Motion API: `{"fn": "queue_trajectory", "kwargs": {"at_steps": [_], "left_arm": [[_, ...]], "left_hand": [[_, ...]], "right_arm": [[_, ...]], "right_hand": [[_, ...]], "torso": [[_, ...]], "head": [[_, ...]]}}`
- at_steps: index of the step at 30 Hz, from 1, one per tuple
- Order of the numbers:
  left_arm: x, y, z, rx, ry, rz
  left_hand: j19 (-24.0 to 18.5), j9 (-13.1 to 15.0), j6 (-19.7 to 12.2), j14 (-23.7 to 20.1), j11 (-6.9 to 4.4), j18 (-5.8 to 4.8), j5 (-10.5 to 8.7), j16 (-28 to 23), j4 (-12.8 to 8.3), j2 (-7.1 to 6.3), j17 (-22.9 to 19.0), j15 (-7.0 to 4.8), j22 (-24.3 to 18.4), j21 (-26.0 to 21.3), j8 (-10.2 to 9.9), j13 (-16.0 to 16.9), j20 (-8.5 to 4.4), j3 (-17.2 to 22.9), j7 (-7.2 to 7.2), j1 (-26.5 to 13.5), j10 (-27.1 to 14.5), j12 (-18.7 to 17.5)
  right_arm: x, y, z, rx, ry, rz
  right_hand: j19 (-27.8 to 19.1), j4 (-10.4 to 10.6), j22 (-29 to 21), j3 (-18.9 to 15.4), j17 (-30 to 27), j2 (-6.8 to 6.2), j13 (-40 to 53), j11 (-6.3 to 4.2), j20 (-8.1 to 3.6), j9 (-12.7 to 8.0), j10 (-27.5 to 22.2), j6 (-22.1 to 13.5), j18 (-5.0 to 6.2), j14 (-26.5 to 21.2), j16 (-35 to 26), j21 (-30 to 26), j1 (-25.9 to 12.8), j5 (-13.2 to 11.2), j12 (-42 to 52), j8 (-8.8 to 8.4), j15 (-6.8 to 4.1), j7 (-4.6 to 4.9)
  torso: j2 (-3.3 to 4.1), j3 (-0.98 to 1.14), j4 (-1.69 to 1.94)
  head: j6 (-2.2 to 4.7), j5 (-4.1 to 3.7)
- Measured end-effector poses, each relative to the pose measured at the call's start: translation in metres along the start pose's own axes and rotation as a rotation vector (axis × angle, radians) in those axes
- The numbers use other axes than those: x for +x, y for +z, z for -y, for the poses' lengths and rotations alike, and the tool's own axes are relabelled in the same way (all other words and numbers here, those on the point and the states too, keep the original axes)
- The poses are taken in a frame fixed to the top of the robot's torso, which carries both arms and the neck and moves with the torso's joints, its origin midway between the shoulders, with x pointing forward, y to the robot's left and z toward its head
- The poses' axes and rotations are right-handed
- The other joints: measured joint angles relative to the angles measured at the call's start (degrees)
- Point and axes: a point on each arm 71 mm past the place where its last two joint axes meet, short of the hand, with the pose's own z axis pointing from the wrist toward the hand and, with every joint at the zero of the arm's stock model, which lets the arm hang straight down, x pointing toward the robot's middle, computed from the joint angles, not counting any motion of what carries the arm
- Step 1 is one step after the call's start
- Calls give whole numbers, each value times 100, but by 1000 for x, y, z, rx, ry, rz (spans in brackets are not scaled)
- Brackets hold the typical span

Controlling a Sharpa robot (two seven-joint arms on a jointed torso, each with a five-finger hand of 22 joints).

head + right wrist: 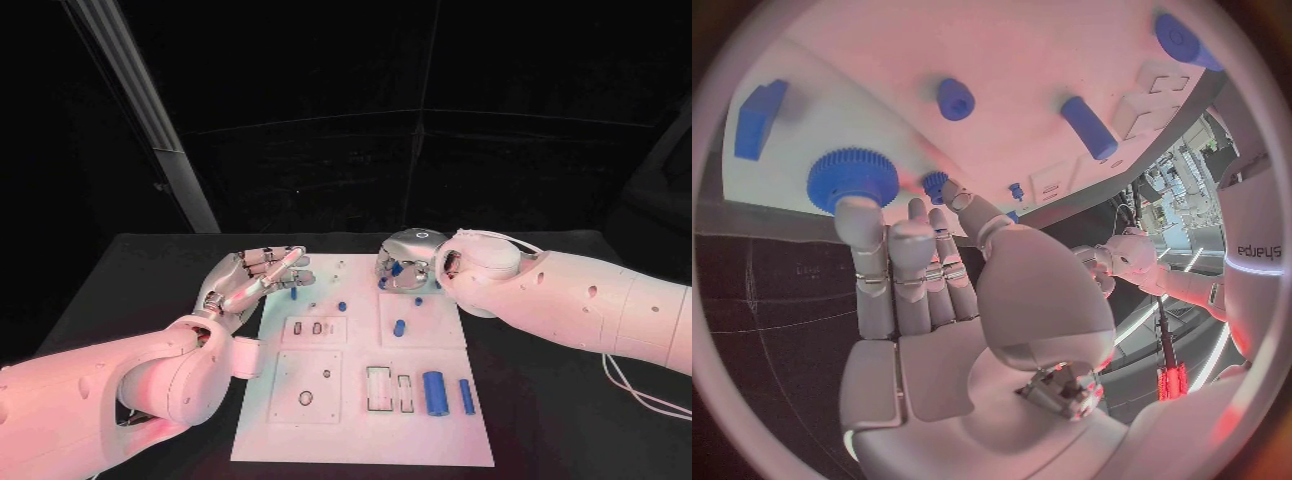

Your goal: Assemble the parts on the task board

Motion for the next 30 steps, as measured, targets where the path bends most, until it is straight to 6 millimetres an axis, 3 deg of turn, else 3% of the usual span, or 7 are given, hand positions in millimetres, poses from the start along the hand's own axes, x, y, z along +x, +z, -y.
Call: {"fn": "queue_trajectory", "kwargs": {"at_steps": [3,4,23,26,30], "left_arm": [[0,0,0,0,1,1],[0,0,0,-1,1,1],[-2,2,0,0,5,5],[-2,2,0,1,6,6],[-3,2,0,1,7,7]], "left_hand": [[0,0,0,0,21,0,0,0,0,0,0,0,-4,0,0,0,0,0,0,0,-21,0],[9,-1,0,0,21,0,0,0,0,0,0,0,-6,0,0,0,-9,0,0,0,-21,0],[16,-5,0,0,21,-1,0,0,0,16,-1,0,-10,0,-24,1,-16,0,0,-16,-21,-36],[16,-5,0,0,20,-1,0,0,0,22,-1,0,-10,0,-24,1,-15,0,0,-22,-21,-36],[16,-4,0,0,20,-1,0,0,0,22,-1,0,-10,0,-24,1,-15,0,0,-22,-21,-37]], "right_arm": [[1,0,0,1,-1,-8],[1,0,0,0,-1,-10],[2,3,-1,-5,-3,-29],[2,3,-1,-5,-3,-25],[0,2,-2,-9,-3,-9]], "right_hand": [[54,0,201,78,155,0,0,-20,8,0,20,41,-8,0,153,148,0,0,0,0,0,1],[84,1,275,109,213,0,0,-16,2,0,23,60,-90,0,203,198,0,-21,0,0,0,-4],[192,101,871,465,570,18,7,-62,8,10,266,268,-87,0,634,648,-18,-122,0,-1,0,-24],[192,118,931,482,599,37,7,-73,8,15,278,295,-178,0,660,681,-37,-122,0,-3,0,-31],[213,181,999,545,642,36,6,-102,-13,13,348,356,-178,0,730,747,-37,-128,0,7,0,-72]], "torso": [[4,1,5],[5,2,5],[20,10,10],[23,10,10],[23,10,10]], "head": [[-16,18],[-19,21],[-37,37],[-37,37],[-47,20]]}}
